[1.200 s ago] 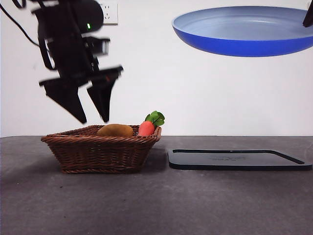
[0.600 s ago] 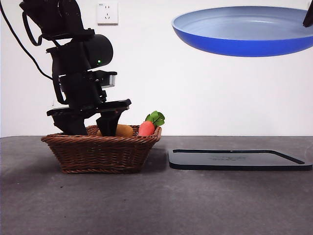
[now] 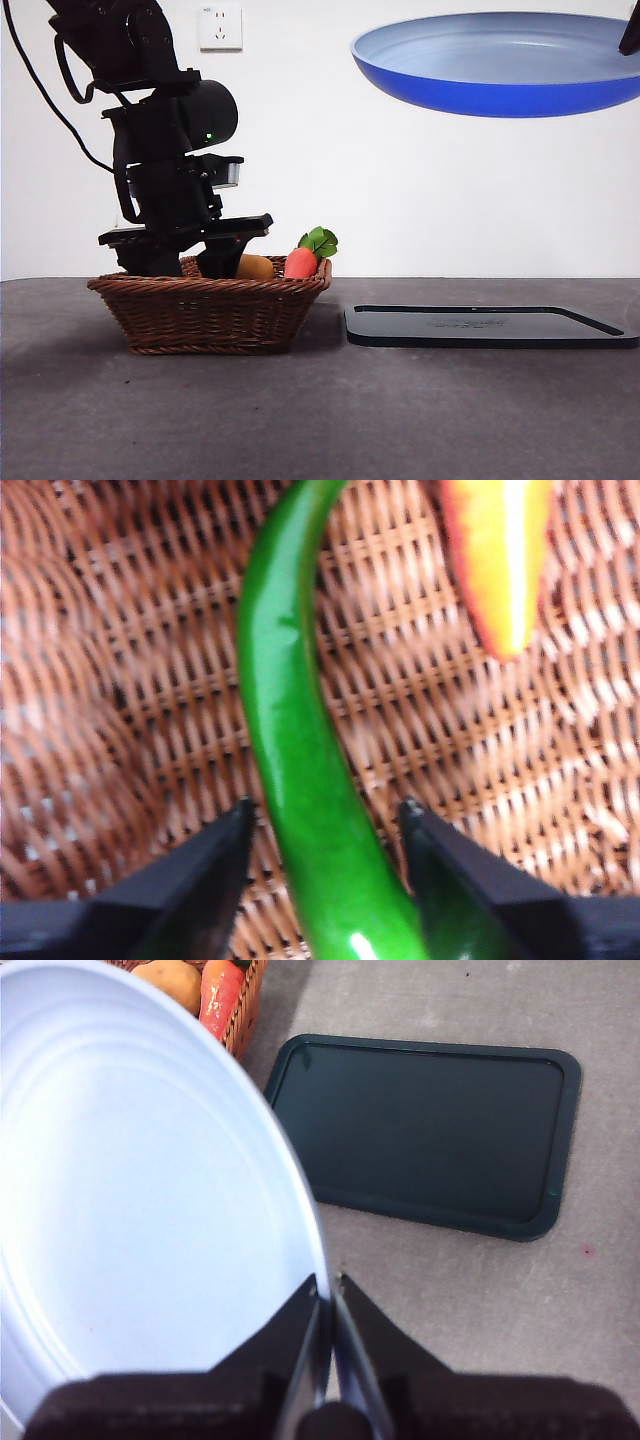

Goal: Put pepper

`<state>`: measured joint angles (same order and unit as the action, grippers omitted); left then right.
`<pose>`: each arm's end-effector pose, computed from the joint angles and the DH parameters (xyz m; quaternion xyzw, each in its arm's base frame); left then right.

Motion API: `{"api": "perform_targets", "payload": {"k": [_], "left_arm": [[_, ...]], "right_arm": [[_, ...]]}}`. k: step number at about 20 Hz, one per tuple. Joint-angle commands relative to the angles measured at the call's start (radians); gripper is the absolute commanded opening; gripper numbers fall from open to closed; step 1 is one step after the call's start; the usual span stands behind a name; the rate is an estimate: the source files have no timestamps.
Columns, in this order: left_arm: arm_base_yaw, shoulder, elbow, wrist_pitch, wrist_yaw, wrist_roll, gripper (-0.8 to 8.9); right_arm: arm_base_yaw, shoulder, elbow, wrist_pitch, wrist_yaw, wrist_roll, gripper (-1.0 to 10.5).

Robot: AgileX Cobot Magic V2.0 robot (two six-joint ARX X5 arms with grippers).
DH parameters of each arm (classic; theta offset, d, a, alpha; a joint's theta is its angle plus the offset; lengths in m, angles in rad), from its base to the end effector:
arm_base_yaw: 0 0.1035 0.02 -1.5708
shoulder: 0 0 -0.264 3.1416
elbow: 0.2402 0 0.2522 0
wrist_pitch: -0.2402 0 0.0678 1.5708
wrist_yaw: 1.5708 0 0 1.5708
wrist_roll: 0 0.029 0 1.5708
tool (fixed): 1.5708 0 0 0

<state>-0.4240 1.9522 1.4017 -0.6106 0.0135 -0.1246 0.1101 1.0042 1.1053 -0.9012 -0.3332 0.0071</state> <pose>0.3617 -0.1637 0.1827 0.0608 0.5472 -0.1477 0.8216 0.1801 0.0295 0.3424 0.0465 0.3878 0.2011 0.8984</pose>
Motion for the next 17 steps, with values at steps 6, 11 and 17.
{"api": "perform_targets", "payload": {"k": [6,11,17], "left_arm": [[-0.012,-0.001,0.021,0.0,0.012,-0.061,1.36],[0.007,-0.072,0.021,-0.014,0.012,-0.094,1.36],[0.013,-0.194,0.021,-0.102,0.014,-0.093,1.36]], "right_arm": [[0.001,0.003,0.024,0.01,-0.005,-0.006,0.0],[0.001,0.003,0.024,0.01,-0.006,-0.006,0.0],[0.001,0.024,0.024,0.01,-0.005,-0.004,0.0]]}}
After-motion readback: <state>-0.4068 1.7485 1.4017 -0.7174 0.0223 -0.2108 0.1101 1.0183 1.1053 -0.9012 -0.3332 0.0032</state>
